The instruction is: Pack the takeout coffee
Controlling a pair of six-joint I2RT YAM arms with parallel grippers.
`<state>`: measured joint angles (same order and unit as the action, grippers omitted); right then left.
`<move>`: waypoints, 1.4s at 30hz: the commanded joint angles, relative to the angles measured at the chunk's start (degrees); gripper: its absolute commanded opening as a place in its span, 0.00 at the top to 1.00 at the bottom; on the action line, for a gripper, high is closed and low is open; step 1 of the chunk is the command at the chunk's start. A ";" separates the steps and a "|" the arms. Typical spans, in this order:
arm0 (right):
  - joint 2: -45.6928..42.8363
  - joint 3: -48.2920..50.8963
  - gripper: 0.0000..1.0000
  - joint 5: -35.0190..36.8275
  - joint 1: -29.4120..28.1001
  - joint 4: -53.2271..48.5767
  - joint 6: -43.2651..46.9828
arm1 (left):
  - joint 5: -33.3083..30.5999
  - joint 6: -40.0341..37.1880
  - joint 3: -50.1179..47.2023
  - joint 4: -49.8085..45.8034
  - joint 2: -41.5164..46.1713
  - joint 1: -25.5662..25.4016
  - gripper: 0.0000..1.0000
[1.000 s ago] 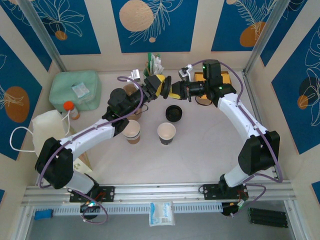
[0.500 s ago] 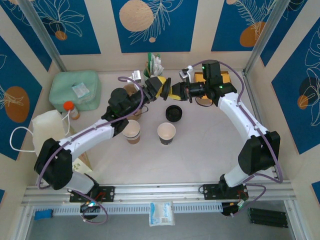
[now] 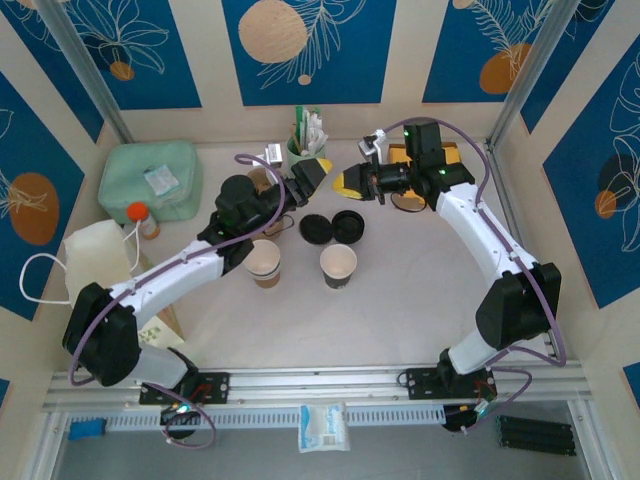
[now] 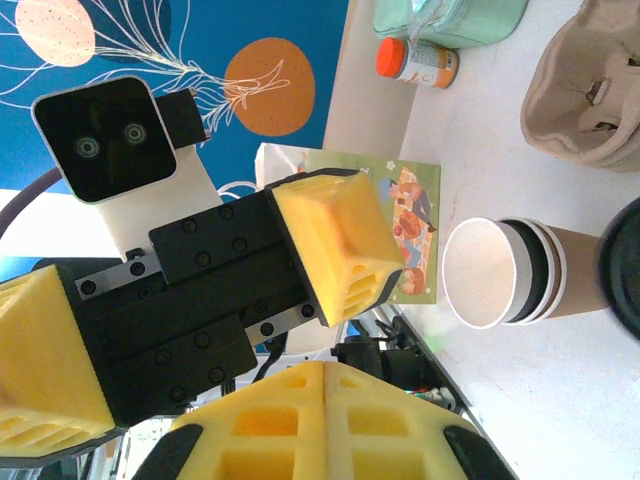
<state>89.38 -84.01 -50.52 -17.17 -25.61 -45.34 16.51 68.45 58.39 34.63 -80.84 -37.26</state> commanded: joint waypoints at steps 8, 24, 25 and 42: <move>1.23 0.65 1.00 2.03 0.60 -2.42 2.58 | 1.42 -1.33 -0.66 1.42 -1.60 -0.21 0.19; 7.04 -7.93 0.70 19.09 -0.30 -20.50 16.80 | 1.33 -11.28 0.38 -13.76 2.49 3.48 0.12; 8.04 -9.23 0.69 21.45 -0.49 -22.06 18.09 | 1.11 -12.88 0.98 -16.41 2.84 3.80 0.11; 33.05 -36.70 0.62 42.22 -5.53 -37.60 28.78 | -4.66 -31.22 8.42 -43.68 2.15 9.73 0.01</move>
<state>119.81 -116.09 -11.31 -21.41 -58.30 -19.57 14.33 41.54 65.04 -3.49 -79.13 -28.45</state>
